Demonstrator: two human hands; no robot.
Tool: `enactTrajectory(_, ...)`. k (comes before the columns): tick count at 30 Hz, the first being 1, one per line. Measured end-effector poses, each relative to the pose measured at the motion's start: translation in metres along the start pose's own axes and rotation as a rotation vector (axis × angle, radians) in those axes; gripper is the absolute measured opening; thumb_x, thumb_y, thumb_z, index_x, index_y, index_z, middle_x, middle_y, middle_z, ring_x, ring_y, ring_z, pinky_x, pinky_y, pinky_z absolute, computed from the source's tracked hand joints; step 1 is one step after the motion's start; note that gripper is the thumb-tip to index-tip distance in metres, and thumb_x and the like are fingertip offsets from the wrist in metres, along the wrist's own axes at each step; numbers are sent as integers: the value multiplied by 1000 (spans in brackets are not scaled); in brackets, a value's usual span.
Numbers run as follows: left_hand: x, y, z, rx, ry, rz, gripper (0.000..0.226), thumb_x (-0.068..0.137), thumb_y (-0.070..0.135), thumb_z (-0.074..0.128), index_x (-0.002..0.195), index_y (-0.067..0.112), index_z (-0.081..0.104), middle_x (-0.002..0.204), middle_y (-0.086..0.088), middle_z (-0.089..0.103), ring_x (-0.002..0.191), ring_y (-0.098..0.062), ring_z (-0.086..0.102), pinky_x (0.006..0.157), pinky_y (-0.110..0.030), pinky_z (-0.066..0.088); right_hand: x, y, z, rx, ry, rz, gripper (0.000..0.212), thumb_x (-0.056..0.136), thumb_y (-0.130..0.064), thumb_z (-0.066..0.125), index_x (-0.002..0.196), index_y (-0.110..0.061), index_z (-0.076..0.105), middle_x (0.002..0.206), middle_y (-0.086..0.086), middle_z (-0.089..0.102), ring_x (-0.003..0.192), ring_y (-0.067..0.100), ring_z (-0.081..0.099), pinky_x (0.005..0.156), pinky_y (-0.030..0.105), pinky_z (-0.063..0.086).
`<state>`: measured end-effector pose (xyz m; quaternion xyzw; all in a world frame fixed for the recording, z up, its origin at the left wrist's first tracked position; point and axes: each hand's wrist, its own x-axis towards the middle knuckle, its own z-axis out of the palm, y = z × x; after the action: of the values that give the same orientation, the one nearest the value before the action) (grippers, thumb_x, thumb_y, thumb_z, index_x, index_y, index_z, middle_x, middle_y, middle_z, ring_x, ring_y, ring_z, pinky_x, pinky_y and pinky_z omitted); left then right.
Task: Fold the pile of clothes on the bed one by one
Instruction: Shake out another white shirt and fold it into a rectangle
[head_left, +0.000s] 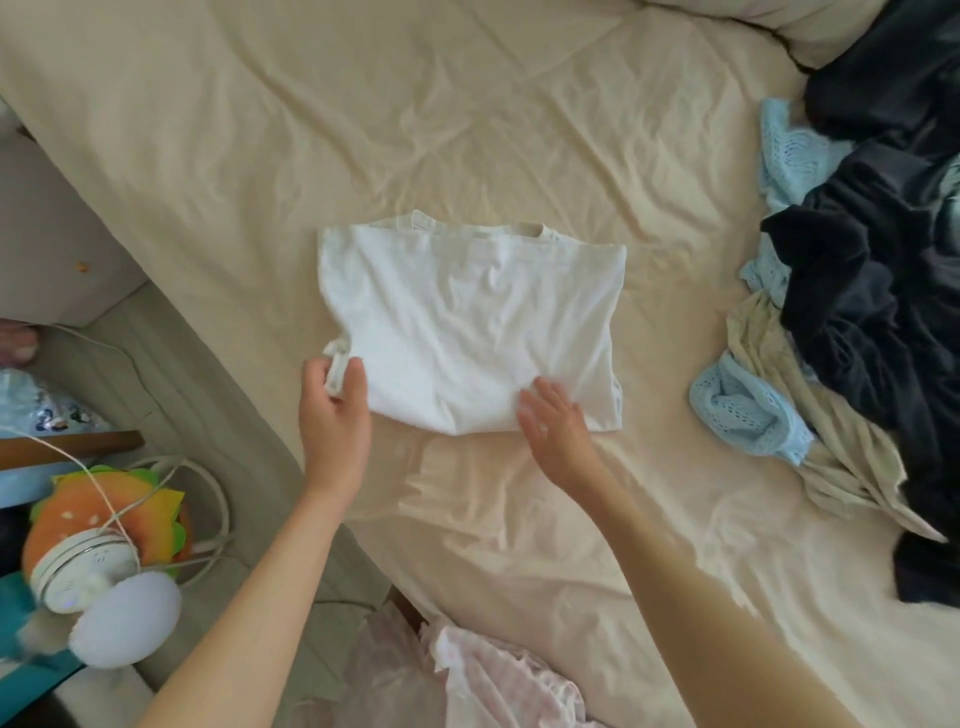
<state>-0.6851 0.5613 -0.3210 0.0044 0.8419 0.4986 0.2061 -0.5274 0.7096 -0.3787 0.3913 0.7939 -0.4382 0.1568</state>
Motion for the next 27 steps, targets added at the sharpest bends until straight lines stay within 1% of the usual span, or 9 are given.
enactTrajectory(2, -11, 22, 24, 89, -45, 225, 10, 94, 17, 54, 91, 14, 45, 71, 11, 47, 60, 6, 47, 56, -13, 35, 1, -7, -17, 573, 48, 182, 33, 101, -32, 40, 123, -15, 58, 124, -2, 59, 130, 18, 45, 100, 27, 33)
enactTrajectory(4, -25, 40, 57, 119, -176, 376, 9, 90, 17, 58, 91, 15, 49, 78, 9, 55, 65, 6, 50, 59, -5, 35, 1, -4, -41, 1117, 74, 300, 35, 100, -40, 39, 113, -16, 60, 115, -2, 64, 115, 18, 58, 91, 30, 45)
enactTrajectory(6, -40, 46, 94, 217, -372, 510, 15, 87, 18, 62, 96, 8, 56, 109, 0, 64, 91, -1, 57, 74, -11, 42, 2, 10, -65, 1455, 112, 331, 46, 99, -49, 34, 116, -13, 57, 116, 4, 65, 106, 20, 64, 85, 34, 52)
enactTrajectory(7, -45, 43, 109, 306, -464, 577, 19, 87, 18, 63, 102, 6, 59, 125, -2, 59, 109, -7, 55, 84, -16, 40, 3, 17, -74, 1485, 120, 346, 50, 98, -52, 33, 118, -13, 56, 115, 4, 66, 103, 20, 65, 82, 34, 53)
enactTrajectory(9, -53, 25, 129, 512, -590, 670, 29, 87, 16, 63, 114, 6, 59, 141, -7, 47, 130, -20, 43, 103, -26, 31, 6, 25, -83, 1325, 103, 378, 49, 97, -52, 38, 116, -13, 59, 109, 1, 67, 94, 16, 66, 75, 30, 53)
enactTrajectory(11, -56, 4, 129, 737, -612, 657, 39, 85, 10, 61, 123, 5, 55, 145, -13, 41, 138, -28, 32, 112, -39, 24, 9, 30, -82, 1127, 75, 408, 32, 96, -38, 49, 101, -11, 66, 94, 4, 69, 78, 15, 67, 64, 27, 53)
enactTrajectory(16, -43, -31, 97, 874, -467, 567, 52, 74, 2, 72, 124, 0, 57, 139, -25, 44, 131, -43, 38, 102, -51, 39, 26, 29, -74, 809, 155, 407, 2, 86, -12, 64, 88, -12, 64, 89, 7, 63, 83, 19, 58, 72, 29, 44)
enactTrajectory(22, -37, -46, 92, 958, -517, 670, 64, 71, -17, 59, 131, 5, 54, 142, -21, 42, 132, -42, 38, 101, -52, 41, 18, 37, -71, 746, 300, 311, 10, 84, -8, 61, 81, -17, 61, 73, -4, 56, 66, 7, 50, 59, 18, 41)
enactTrajectory(27, -43, -54, 89, 1067, -527, 748, 70, 68, -16, 65, 133, 3, 50, 142, -21, 43, 131, -40, 40, 103, -50, 40, 16, 57, -60, 682, 344, 395, 12, 85, -17, 64, 96, -16, 59, 81, -9, 56, 74, 5, 52, 61, 18, 41)
